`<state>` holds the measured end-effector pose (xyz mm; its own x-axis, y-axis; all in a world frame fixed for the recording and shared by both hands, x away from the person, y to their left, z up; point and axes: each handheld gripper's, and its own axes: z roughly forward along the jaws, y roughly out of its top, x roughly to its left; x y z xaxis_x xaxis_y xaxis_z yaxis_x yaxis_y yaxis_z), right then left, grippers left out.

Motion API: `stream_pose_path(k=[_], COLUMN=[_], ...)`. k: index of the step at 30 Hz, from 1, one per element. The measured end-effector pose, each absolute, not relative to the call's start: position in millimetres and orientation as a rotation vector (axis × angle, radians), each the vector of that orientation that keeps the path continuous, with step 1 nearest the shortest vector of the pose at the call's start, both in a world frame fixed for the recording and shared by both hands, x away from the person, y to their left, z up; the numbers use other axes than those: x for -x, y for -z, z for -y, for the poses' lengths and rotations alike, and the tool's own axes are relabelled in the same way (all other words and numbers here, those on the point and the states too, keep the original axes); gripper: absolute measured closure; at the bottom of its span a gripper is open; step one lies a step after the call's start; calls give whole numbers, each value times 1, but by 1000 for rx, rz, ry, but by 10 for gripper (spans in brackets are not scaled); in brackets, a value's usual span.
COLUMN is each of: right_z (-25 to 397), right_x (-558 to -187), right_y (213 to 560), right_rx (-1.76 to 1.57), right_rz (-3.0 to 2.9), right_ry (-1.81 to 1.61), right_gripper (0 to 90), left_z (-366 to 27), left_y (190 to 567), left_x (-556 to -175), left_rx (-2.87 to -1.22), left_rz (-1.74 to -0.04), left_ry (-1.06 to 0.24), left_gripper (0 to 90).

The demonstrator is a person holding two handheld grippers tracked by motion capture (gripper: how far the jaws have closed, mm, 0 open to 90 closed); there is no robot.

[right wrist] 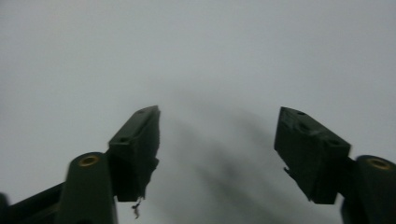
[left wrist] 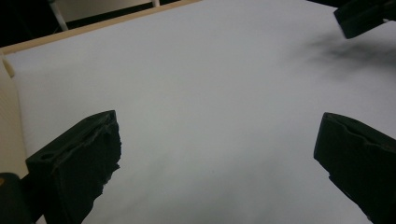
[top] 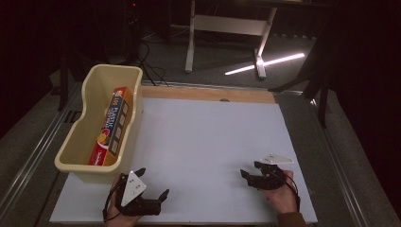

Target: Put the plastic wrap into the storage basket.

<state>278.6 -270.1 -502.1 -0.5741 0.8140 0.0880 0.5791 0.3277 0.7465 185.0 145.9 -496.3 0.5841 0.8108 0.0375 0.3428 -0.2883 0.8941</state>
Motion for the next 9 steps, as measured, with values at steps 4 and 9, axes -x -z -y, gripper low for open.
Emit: stream_pose_path(k=[4,9], right_z=[279,285], right_x=[-270,-271], right_y=[502,507], right_rx=[-1211,-1206], right_rz=[-2265,-2256], right_ry=[-1201,-1186], right_gripper=[157,144], left_z=[-145,-141], left_y=[499,502], left_x=[-186,-187], left_rx=[-1884,-1905], left_rz=[-941,-947], left_ry=[-624,-621], left_gripper=[10,10])
